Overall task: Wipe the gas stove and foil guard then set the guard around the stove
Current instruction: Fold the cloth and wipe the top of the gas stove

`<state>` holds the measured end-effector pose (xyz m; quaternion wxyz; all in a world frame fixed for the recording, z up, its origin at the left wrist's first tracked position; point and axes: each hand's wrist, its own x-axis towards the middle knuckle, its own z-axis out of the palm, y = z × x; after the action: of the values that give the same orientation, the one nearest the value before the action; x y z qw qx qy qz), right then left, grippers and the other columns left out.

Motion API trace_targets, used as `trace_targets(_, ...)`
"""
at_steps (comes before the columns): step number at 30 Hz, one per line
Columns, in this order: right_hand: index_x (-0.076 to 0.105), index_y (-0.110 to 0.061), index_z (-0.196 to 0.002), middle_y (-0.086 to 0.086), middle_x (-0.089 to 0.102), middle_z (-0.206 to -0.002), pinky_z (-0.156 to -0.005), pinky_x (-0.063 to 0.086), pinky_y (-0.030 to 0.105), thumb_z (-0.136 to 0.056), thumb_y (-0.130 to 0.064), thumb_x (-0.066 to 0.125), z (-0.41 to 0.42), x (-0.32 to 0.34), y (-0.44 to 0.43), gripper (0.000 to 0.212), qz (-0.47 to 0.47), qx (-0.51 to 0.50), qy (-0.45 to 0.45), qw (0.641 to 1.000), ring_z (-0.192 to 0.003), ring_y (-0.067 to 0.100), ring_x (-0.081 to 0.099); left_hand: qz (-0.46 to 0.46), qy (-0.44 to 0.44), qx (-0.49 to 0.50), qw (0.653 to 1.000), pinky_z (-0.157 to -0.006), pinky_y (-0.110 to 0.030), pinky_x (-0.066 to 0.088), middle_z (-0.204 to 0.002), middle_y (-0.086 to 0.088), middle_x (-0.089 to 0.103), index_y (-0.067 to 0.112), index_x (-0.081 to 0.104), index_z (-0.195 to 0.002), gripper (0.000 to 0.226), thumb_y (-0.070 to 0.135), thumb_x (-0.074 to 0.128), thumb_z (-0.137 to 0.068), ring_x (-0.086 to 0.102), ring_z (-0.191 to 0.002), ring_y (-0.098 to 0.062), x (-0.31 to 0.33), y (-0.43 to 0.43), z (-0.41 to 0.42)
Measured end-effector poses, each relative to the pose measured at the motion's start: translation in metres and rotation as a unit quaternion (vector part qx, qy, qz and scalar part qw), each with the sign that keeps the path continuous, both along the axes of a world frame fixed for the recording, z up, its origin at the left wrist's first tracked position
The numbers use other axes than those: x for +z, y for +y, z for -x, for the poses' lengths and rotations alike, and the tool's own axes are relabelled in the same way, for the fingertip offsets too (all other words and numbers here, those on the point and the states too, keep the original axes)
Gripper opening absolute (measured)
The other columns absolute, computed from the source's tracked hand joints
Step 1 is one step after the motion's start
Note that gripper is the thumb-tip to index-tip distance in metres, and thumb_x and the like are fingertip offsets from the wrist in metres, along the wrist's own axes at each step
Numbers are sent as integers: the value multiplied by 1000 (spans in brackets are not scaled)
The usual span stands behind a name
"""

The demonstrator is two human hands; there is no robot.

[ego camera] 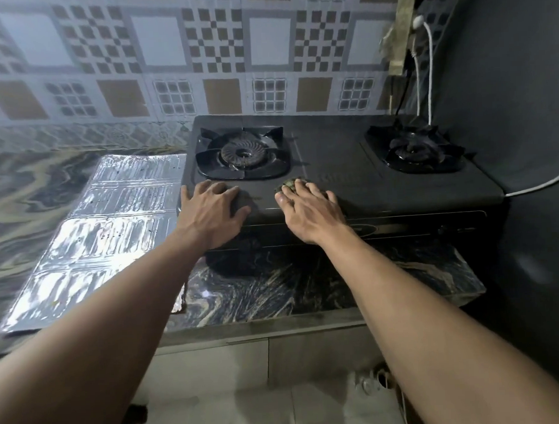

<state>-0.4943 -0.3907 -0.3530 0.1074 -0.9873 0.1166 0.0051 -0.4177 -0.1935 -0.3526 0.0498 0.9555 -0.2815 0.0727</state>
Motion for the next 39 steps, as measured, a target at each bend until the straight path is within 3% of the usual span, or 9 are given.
trace_targets(5,17,-25,-159,1,3,-168,-117,-16,58,-102,-57,7,-1,-6,19,66,-8,-1,9,1000,-154,19,-4,16,14,16,1000,-113,-65,20,-150,-2,45,29,48,-140,61,65,42,-91,30,-144,-32,6,29,-5)
trace_targets(11,14,-25,-159,5,0,-168,-120,-10,55,-101,-61,7,-19,-3,53,69,-3,27,16,1000,-154,21,-5,25,39,42,998,-113,-64,21,-156,-5,38,32,44,-145,69,67,37,-86,28,-144,-34,9,64,-15)
trace_targets(15,10,-21,-160,9,-3,-167,-119,-9,58,-100,-63,5,-34,2,73,73,17,19,36,999,-153,24,-7,16,54,38,998,-108,-63,30,-148,-7,47,35,51,-133,63,70,35,-83,34,-140,-35,10,77,-21)
trace_targets(19,6,-16,-160,13,-5,-167,-117,-10,63,-98,-65,2,-43,6,93,79,31,-1,56,998,-153,29,-9,13,66,49,997,-111,-62,27,-155,-7,39,32,49,-140,70,71,39,-82,27,-144,-34,8,86,-28)
trace_targets(23,9,-15,-160,14,-2,-167,-116,-10,63,-98,-65,1,-47,7,110,80,29,-2,49,998,-153,30,-8,21,64,57,996,-113,-60,25,-156,-7,37,35,46,-144,66,69,45,-88,25,-145,-33,6,92,-31)
trace_targets(31,15,-14,-159,16,4,-166,-117,-8,63,-98,-65,2,-51,8,118,81,19,1,35,999,-153,32,-2,50,87,69,993,-113,-58,27,-156,-6,37,35,40,-149,71,62,32,-84,28,-144,-31,0,102,-31)
trace_targets(39,15,-18,-159,13,6,-167,-121,-6,54,-100,-63,5,-40,0,92,76,27,59,4,998,-154,25,-1,57,78,65,993,-110,-55,33,-152,-8,44,31,45,-146,70,59,32,-84,34,-140,-35,-4,100,-32)
